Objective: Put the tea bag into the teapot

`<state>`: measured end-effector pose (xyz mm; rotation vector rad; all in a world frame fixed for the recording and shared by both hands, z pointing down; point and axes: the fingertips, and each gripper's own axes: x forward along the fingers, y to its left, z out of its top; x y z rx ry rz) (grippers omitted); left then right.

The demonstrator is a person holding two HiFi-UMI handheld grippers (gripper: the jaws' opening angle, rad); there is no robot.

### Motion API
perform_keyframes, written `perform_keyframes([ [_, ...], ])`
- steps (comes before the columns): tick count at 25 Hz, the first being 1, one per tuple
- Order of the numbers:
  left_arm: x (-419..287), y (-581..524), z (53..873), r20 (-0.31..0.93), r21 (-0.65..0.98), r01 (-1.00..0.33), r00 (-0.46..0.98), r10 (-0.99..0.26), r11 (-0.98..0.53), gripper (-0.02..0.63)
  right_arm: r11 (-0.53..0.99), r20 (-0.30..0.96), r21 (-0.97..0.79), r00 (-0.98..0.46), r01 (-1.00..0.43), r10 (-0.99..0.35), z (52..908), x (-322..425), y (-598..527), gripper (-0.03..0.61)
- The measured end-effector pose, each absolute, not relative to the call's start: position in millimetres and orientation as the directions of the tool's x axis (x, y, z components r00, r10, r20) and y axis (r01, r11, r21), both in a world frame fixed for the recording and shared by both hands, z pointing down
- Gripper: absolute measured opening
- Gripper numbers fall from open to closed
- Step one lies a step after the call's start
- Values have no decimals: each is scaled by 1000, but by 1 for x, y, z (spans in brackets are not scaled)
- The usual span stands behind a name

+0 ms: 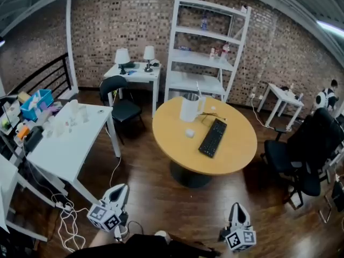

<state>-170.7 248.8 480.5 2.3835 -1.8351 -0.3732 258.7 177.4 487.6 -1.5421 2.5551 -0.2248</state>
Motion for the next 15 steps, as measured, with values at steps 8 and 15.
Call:
perform_keyframes([
  [8, -189, 111, 451, -191, 235, -904, 318, -929, -358, 0, 462, -94, -146, -452, -875, -887, 438, 203, 74, 8],
  [15, -212, 88, 465, -176, 295, -920, 211, -961, -256, 0, 472, -4, -204, -481, -858, -877, 464, 195, 26, 8],
])
